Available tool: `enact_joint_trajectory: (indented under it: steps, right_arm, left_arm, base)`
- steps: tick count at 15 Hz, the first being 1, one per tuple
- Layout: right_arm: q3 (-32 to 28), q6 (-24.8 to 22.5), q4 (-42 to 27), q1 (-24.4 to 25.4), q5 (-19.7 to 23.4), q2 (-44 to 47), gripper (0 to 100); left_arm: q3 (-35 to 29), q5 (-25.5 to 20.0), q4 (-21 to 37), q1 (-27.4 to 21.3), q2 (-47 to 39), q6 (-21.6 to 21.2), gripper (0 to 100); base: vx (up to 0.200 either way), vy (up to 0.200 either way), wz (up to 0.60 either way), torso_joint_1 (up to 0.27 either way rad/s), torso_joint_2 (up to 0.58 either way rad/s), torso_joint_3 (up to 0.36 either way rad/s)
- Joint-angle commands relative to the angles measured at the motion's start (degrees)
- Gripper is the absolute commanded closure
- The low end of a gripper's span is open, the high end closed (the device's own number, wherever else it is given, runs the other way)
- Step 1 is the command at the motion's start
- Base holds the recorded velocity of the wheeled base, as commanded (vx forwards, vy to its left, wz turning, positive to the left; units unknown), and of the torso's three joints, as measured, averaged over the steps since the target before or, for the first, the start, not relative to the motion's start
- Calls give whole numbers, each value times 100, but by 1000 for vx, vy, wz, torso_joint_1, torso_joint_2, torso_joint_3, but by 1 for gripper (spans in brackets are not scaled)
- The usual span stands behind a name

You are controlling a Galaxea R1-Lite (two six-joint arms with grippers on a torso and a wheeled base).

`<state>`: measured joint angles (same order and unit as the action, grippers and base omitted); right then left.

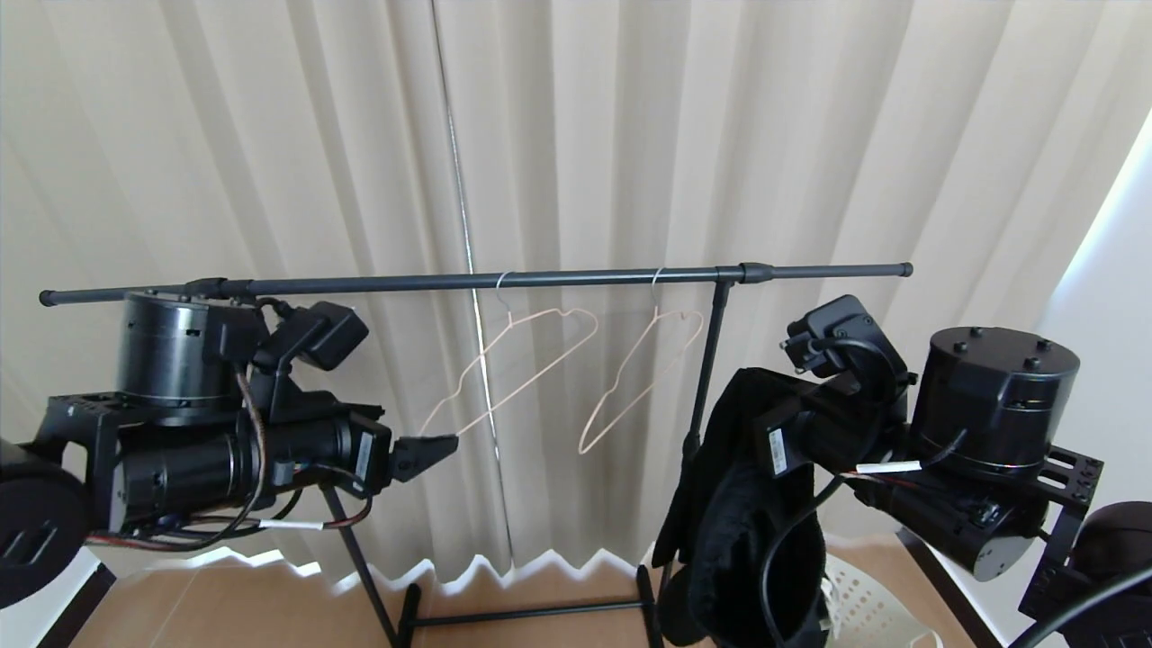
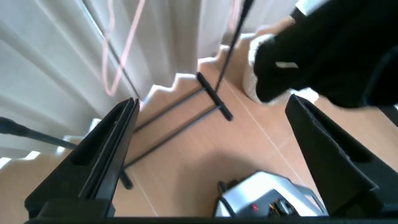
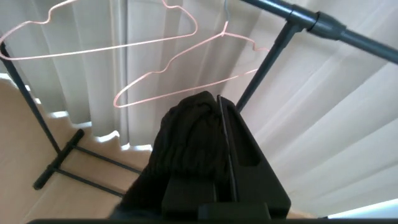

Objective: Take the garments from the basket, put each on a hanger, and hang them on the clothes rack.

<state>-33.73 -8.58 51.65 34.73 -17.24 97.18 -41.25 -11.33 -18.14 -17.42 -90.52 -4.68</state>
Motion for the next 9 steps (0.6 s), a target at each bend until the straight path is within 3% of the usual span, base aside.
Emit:
enact_joint_trajectory:
  steps: [1, 4, 9]
  right_arm:
    - [42, -109, 3, -98, 1, -235, 100]
    - [139, -443, 12, -230, 1, -481, 100]
    - [271, -671, 12, -230, 1, -657, 100]
  left_arm:
    - [-612, 8, -278, 362, -1047, -226, 0]
    - [-1394, 25, -287, 476, -1952, -543, 0]
    - [-2836, 104, -278, 476, -3042, -604, 0]
  base:
    - [0, 0, 0, 0, 0, 0]
    - [0, 0, 0, 0, 0, 0]
    - [0, 0, 0, 0, 0, 0]
